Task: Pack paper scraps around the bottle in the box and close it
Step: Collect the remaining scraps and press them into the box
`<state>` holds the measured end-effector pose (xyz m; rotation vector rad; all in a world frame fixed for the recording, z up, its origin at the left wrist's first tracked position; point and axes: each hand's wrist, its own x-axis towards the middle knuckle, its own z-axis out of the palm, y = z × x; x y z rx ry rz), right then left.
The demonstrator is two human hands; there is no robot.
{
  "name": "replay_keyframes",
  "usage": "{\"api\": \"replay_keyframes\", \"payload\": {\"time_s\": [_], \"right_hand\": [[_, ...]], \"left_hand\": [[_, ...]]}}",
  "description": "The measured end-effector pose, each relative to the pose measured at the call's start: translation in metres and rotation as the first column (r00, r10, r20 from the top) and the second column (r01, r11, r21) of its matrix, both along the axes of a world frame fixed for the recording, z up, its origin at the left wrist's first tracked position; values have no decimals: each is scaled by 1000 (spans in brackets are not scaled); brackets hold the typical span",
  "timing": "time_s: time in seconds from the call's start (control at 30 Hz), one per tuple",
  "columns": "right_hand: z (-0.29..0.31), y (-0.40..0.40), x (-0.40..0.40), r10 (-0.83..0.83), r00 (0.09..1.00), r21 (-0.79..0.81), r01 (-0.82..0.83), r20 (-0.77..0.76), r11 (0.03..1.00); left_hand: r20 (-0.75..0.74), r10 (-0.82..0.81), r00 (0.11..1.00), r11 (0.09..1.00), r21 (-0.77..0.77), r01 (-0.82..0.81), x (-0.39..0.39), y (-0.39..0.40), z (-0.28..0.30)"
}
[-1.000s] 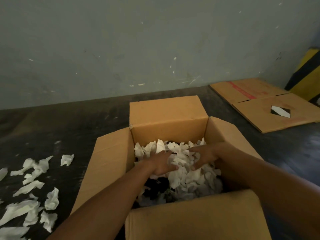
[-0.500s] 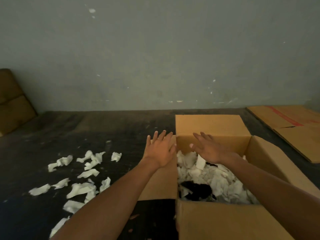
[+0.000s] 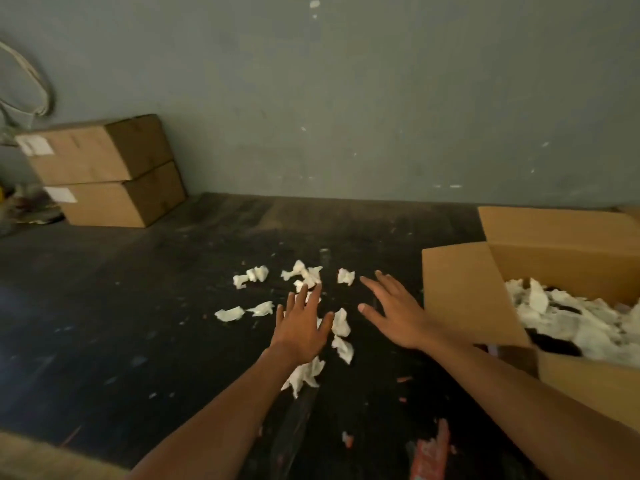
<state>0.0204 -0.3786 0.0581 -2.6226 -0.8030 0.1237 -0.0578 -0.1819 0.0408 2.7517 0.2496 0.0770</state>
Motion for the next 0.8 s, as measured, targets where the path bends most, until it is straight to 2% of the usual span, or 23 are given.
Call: {"api": "replay_keyframes", "payload": {"time_s": [0.1, 0.27, 0.4, 0.57, 0.8], "right_hand": [[-39, 33, -32, -19, 995, 14, 20, -100, 1000], [-102, 60, -72, -129, 972, -161, 98, -195, 982], [-137, 62, -84, -202, 950, -233, 147, -237, 961], [-162, 68, -62, -289, 930, -292, 217, -228, 931], [-175, 116, 7, -325, 931, -193, 292, -167, 937]], "left_hand": [[-95, 16, 995, 997, -74, -23, -41, 43, -28], [-299, 37, 953, 993, -96, -68, -90, 83, -82], [-398, 48, 916, 989, -108, -98, -101, 93, -120], [-339, 31, 940, 993, -99, -69, -84, 88, -150], [-259, 25, 966, 999, -18, -31, -13, 105, -162]]}}
